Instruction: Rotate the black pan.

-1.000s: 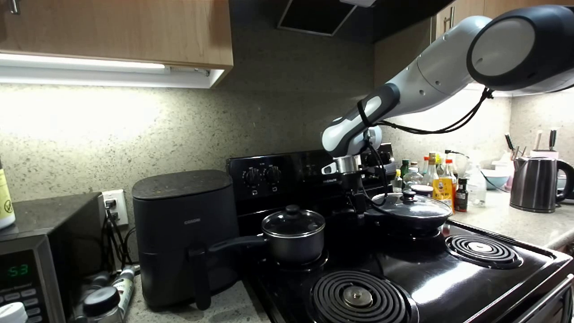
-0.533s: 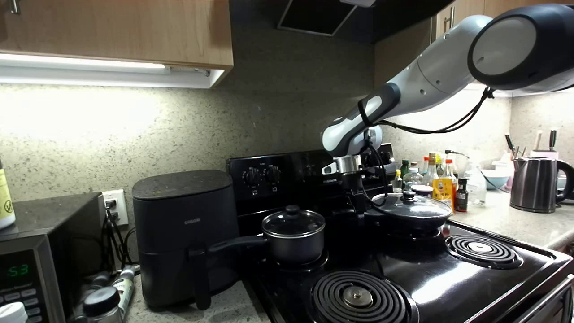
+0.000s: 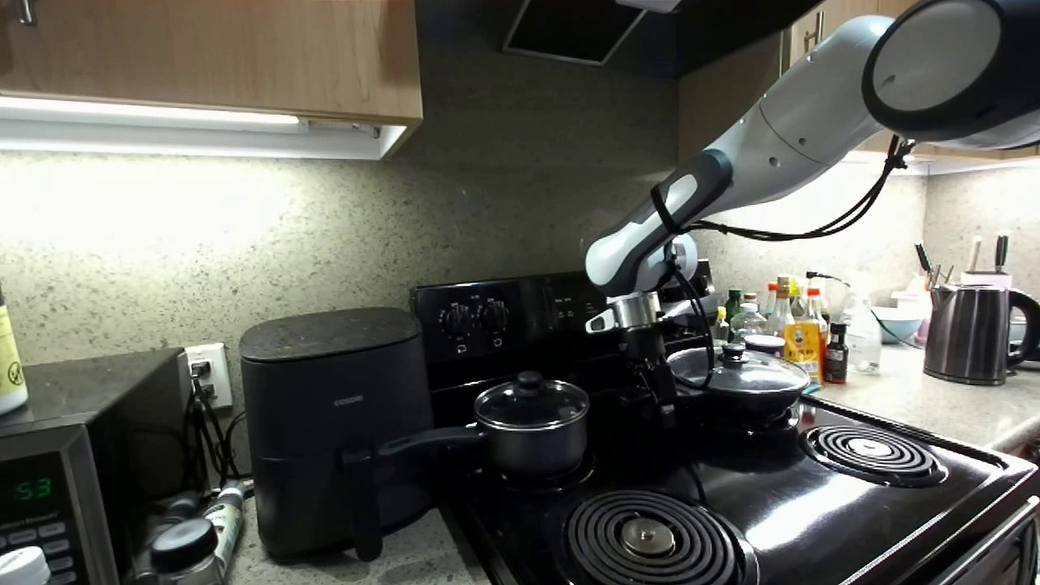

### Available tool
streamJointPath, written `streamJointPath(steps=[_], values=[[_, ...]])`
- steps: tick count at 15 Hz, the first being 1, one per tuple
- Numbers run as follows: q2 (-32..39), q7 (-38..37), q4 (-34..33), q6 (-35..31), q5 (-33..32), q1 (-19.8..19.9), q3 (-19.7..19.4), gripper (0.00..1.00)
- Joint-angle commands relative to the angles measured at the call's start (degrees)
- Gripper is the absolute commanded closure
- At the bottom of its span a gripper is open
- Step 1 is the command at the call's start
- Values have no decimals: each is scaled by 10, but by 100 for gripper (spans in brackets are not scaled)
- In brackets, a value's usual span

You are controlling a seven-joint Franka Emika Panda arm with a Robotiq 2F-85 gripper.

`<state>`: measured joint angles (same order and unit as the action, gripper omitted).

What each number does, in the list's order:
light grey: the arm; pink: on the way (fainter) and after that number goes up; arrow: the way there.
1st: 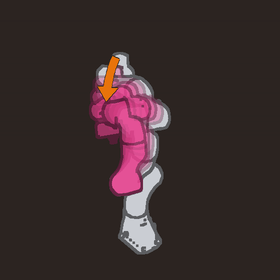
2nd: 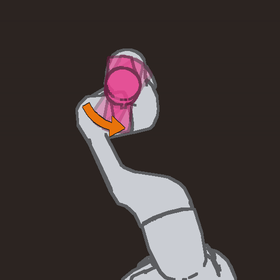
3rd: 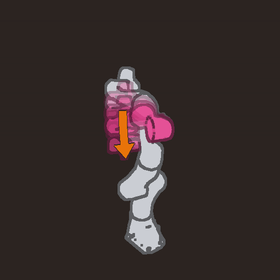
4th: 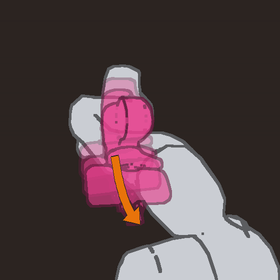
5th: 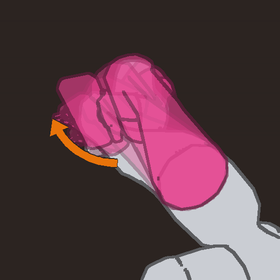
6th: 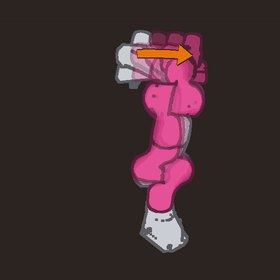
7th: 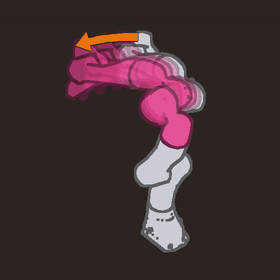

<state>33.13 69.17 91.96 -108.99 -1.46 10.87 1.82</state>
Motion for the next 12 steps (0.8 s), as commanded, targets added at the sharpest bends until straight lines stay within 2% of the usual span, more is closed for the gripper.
streamJointPath(steps=[1, 8, 12], values=[[-64, 7, 91, -27, -18, 1, -13, 0], [-135, 64, 191, -43, -42, 15, -37, 0], [-165, 84, 239, -37, -98, 10, -57, 0]])
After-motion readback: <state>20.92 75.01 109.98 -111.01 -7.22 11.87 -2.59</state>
